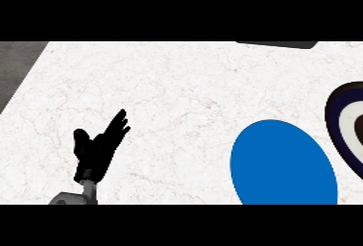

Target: Pick the can from the plate and place it in the plate

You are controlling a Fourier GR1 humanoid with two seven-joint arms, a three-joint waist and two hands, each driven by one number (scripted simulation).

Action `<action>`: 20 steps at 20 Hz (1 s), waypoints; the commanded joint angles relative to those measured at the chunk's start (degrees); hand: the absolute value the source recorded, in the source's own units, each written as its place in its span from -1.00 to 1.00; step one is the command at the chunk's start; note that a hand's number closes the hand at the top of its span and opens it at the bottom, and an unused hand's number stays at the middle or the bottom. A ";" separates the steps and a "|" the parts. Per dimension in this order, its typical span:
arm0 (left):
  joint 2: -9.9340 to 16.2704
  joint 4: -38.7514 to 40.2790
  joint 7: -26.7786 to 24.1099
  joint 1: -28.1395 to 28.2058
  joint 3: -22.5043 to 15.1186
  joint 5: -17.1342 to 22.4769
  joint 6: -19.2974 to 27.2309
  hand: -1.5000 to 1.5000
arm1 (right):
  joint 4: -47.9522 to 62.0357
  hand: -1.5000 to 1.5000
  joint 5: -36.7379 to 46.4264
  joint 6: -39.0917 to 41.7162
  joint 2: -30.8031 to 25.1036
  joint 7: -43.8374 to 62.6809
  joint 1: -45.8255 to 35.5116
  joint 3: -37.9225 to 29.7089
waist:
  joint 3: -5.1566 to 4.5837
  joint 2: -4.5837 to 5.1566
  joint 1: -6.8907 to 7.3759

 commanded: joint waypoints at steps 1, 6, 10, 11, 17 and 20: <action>-0.78 0.45 1.01 -0.06 0.31 0.42 0.77 0.00 | -2.86 1.00 8.40 -6.51 3.75 14.88 1.15 -4.80 | -0.01 -0.74 -2.01; -0.78 1.19 0.37 0.41 0.65 0.09 1.12 0.00 | -6.83 1.00 14.80 -11.14 10.53 14.88 3.18 -10.72 | -0.02 -1.14 -2.91; 0.33 2.49 -0.94 1.88 2.44 1.16 0.20 0.00 | -10.00 1.00 16.53 -16.87 14.49 14.86 5.93 -16.03 | -0.10 -1.56 -3.99; 0.15 1.52 -0.77 1.59 1.92 1.45 -0.37 0.00 | -10.38 1.00 17.79 -17.59 16.39 14.86 6.25 -17.18 | -0.06 -1.53 -3.62; -0.17 2.73 -1.23 2.61 2.74 0.61 1.41 0.00 | -11.63 1.00 10.21 -19.01 22.69 14.87 5.23 -27.38 | 0.04 -2.28 -5.40; 0.94 1.40 -0.48 3.44 2.67 0.52 0.81 0.00 | -5.66 -1.00 3.79 -22.43 26.06 13.55 7.31 -32.77 | 0.15 -2.22 -5.20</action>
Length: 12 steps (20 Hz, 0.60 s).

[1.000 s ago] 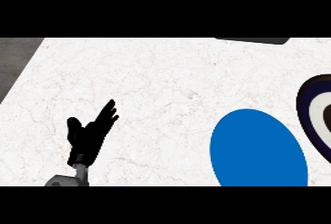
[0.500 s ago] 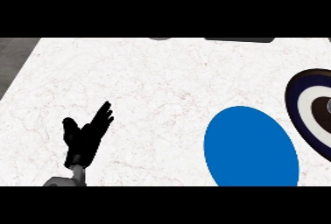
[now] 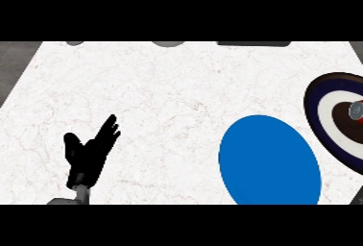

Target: Pick the can from the plate and place it in the plate

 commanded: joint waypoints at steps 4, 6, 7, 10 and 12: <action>0.55 1.45 0.42 0.27 0.90 0.75 -0.86 0.00 | 9.81 -1.00 -13.90 -17.81 1.59 6.80 -0.38 -7.12 | -0.21 -0.08 -0.68; 0.88 1.95 -1.20 1.20 1.12 -0.04 -0.62 0.00 | 11.47 -1.00 -18.66 -23.48 0.24 1.42 0.87 -7.25 | -0.25 -0.32 -1.12; 0.96 1.86 0.03 -0.33 2.04 1.45 -1.27 0.00 | 12.14 -1.00 -17.48 -27.77 1.93 1.49 1.13 -7.27 | -0.25 -0.07 -0.70; -0.22 2.73 -0.47 -0.43 1.05 0.27 -0.25 0.00 | 11.97 -1.00 -18.61 -36.35 1.27 -3.52 0.65 -6.32 | -0.30 -0.07 -0.75; 0.55 3.22 -2.48 1.05 0.66 -0.32 -1.44 0.00 | 11.52 -1.00 -18.40 -41.43 0.39 -4.84 1.07 -7.14 | -0.37 -0.06 -0.70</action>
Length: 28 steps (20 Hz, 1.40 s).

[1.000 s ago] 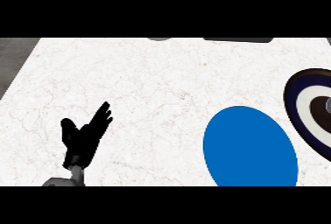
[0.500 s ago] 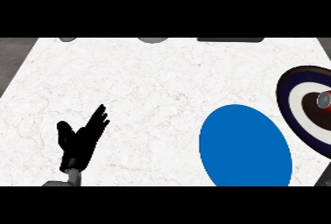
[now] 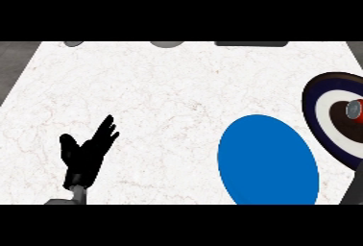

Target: Pick the can from the plate and place it in the plate

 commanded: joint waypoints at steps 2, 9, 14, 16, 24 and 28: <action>-0.25 1.75 0.63 -0.34 -0.43 -0.73 0.19 0.00 | -0.76 -1.00 -1.12 -20.20 0.84 4.45 -0.03 -0.92 | -0.24 0.11 -0.29; -0.56 2.25 0.07 0.67 -0.93 -1.44 0.05 0.00 | -3.35 -1.00 -2.66 -23.95 3.65 8.03 0.52 3.70 | -0.31 -0.25 0.60; -1.68 4.08 -1.95 0.99 -0.56 0.11 -1.52 0.00 | -2.22 -1.00 -4.72 -24.11 3.69 11.05 4.10 13.27 | -0.36 -0.32 1.24; -1.47 2.81 -1.74 0.81 -1.32 -1.99 0.04 0.00 | -1.14 -1.00 -5.27 -24.16 3.69 12.53 6.83 17.57 | -0.34 -0.51 1.32; -2.27 2.75 0.40 -1.31 -1.29 -1.29 -0.06 0.00 | 4.84 -1.00 -2.05 -24.28 3.70 17.70 6.28 21.59 | -0.33 -0.18 2.21; -1.43 1.01 1.09 -0.84 -1.29 -1.31 -0.54 0.00 | 6.96 -1.00 -1.03 -24.32 3.70 20.24 7.17 22.36 | -0.33 -0.39 2.40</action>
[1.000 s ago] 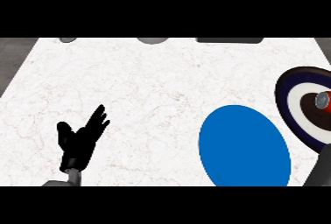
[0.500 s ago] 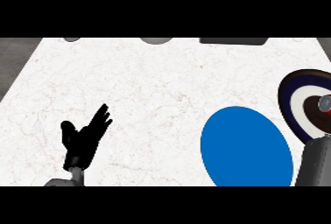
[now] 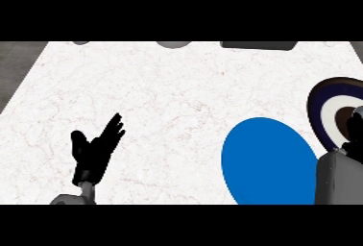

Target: Pick the can from the plate and place it in the plate

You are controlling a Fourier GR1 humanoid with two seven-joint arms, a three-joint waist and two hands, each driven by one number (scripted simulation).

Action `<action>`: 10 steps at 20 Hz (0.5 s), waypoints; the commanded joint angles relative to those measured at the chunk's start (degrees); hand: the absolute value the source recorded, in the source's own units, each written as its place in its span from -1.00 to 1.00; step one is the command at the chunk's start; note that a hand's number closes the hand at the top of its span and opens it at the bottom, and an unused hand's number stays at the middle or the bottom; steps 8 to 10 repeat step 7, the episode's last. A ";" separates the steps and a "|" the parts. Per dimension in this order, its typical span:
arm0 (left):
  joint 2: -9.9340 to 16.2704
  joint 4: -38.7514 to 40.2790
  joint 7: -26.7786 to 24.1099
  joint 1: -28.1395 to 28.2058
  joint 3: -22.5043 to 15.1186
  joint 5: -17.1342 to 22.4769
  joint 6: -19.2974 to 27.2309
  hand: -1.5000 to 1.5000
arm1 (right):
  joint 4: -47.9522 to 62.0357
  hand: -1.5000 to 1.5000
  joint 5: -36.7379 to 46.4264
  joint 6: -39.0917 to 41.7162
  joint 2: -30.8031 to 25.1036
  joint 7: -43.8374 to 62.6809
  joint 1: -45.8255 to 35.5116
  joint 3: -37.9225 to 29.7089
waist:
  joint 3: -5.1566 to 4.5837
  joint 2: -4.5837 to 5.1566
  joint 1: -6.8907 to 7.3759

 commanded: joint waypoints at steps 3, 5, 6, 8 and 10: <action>1.18 2.33 1.14 -1.92 1.70 0.92 -1.10 0.00 | 3.75 -1.00 1.81 -2.52 0.00 5.05 -0.61 1.40 | -0.18 0.24 -0.36; 0.67 1.83 0.33 -0.05 0.27 0.80 -1.97 0.00 | 5.38 -1.00 3.02 -2.53 0.00 5.23 -1.31 0.43 | -0.17 0.38 0.64; -0.38 0.70 3.11 -1.65 -0.36 0.65 -0.68 0.00 | 5.18 -1.00 3.35 -2.54 0.00 5.70 -0.95 0.48 | -0.09 0.33 0.39; 0.51 3.48 -0.34 -0.83 0.52 -0.29 -0.98 0.00 | 6.16 -1.00 3.82 -2.55 0.00 5.95 -1.68 -0.17 | -0.15 0.63 0.59; 0.51 3.48 -0.34 -0.83 0.52 -0.29 -0.98 0.00 | 6.16 -1.00 3.82 -2.55 0.00 5.95 -1.68 -0.17 | -0.15 0.63 0.59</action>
